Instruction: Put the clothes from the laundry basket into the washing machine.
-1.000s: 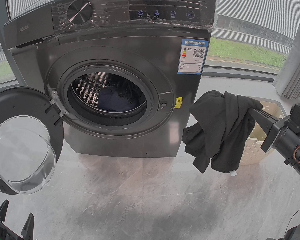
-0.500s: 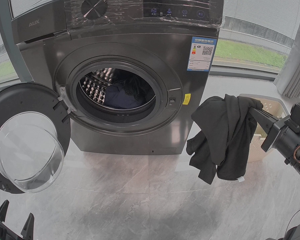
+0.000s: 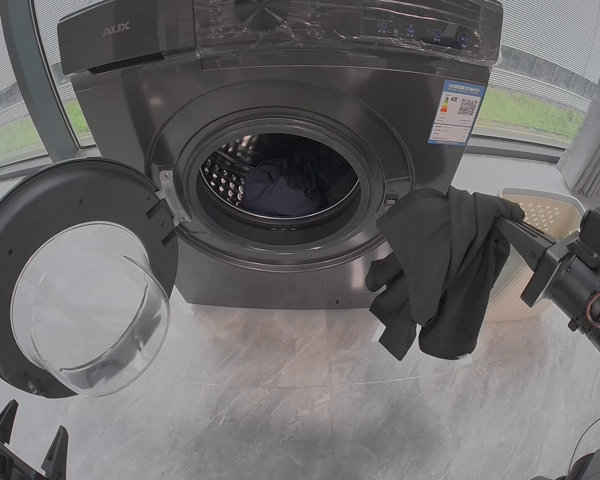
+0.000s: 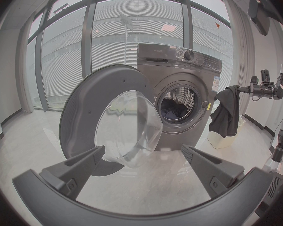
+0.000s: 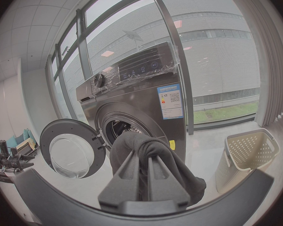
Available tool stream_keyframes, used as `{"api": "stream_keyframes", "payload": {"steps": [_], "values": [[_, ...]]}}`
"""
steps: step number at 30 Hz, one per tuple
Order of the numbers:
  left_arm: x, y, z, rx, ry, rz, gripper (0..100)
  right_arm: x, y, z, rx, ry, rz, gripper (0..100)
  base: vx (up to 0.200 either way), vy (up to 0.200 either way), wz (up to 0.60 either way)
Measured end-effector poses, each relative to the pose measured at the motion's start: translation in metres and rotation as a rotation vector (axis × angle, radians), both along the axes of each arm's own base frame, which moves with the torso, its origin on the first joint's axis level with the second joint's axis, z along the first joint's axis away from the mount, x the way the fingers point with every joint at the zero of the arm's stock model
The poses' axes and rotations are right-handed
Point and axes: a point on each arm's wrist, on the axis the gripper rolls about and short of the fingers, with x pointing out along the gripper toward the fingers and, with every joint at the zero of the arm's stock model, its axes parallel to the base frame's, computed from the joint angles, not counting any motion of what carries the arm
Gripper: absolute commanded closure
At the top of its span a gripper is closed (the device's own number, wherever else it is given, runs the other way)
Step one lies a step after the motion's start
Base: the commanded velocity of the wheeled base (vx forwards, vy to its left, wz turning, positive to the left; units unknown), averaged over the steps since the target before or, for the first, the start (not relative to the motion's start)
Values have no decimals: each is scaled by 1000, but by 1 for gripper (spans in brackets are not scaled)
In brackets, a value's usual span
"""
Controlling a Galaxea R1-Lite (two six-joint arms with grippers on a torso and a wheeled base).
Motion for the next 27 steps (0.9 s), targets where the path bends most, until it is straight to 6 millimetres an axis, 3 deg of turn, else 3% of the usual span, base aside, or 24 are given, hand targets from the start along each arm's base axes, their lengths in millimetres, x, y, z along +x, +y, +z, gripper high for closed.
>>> {"api": "stream_keyframes", "payload": {"steps": [27], "values": [[0, 0, 1, 22, -6, 6, 0, -6, 14, -10, 42, 68, 84, 100, 0, 0, 0]]}}
